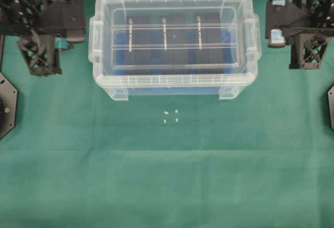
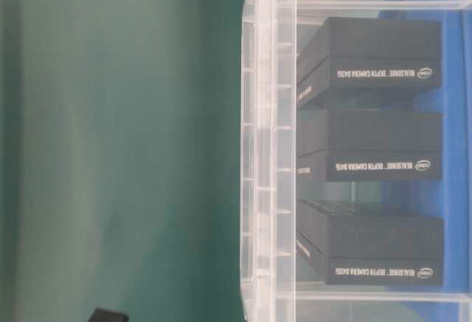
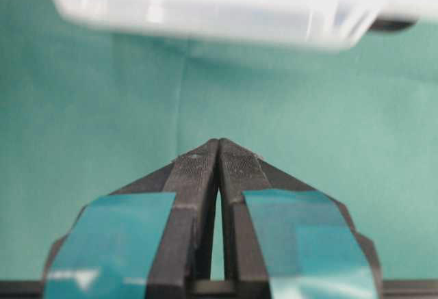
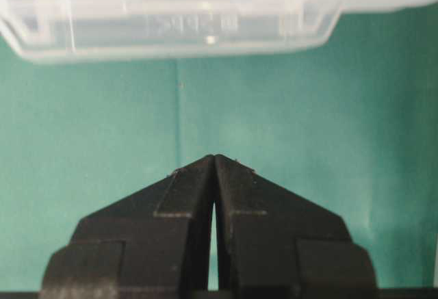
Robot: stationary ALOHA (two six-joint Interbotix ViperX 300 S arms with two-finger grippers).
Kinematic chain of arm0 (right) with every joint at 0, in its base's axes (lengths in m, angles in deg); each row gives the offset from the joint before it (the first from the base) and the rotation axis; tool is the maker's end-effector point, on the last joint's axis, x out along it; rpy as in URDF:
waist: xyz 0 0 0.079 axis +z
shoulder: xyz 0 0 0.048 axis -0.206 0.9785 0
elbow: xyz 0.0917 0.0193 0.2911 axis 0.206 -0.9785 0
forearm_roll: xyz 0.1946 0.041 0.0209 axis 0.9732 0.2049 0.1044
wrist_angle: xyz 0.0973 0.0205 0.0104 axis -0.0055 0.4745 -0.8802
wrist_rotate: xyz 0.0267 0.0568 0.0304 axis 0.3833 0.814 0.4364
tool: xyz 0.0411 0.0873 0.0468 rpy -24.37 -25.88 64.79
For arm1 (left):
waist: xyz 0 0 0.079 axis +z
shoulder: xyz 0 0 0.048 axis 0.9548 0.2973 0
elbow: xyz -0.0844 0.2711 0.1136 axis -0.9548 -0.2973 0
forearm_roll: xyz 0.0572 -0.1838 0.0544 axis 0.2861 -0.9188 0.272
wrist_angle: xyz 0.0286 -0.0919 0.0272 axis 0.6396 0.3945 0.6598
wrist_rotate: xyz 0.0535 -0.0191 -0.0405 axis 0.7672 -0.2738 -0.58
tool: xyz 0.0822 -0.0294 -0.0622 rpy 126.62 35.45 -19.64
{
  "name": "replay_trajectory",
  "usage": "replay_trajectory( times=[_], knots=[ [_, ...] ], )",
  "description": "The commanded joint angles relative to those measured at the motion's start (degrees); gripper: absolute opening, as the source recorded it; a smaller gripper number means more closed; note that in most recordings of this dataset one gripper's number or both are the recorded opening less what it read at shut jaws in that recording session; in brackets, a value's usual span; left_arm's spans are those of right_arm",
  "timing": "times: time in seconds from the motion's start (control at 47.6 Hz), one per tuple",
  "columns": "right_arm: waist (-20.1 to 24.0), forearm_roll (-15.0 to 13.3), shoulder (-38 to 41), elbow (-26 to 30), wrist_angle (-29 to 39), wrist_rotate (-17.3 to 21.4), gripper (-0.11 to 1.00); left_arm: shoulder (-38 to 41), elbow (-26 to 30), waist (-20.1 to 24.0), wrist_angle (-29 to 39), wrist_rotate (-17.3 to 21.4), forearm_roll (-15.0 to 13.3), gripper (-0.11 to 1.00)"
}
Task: Clamp the lid of the box with both arms, then lift and open it.
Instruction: 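Lower both grippers beside the lid rim at the box's left and right ends, then close both grippers on the lid rim at opposite ends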
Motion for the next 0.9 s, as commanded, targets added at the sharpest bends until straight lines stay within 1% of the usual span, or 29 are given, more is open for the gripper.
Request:
replay_trajectory(
  times=[0.0,0.105,0.294,0.652,0.883],
  knots=[
    [0.4,0.1,0.9,2.2,-0.8,0.0,0.0,1.8,3.4,-1.0,-0.4,-0.1,-0.2,0.01],
    [1.0,0.1,2.2,3.3,-1.7,-0.1,0.0,4.0,5.6,-1.4,-0.3,0.0,-0.2,0.01],
    [2.4,0.1,4.8,5.4,-3.2,-0.1,0.0,6.0,7.6,-1.7,-0.4,0.0,-0.2,0.01],
    [2.8,0.1,8.3,8.2,-4.7,-0.1,0.0,6.9,8.5,-2.0,-0.4,0.2,-0.2,0.01],
    [3.3,0.1,8.5,8.3,-4.9,0.1,0.0,6.9,8.4,-2.0,-0.4,0.4,-0.2,0.01]
  ],
)
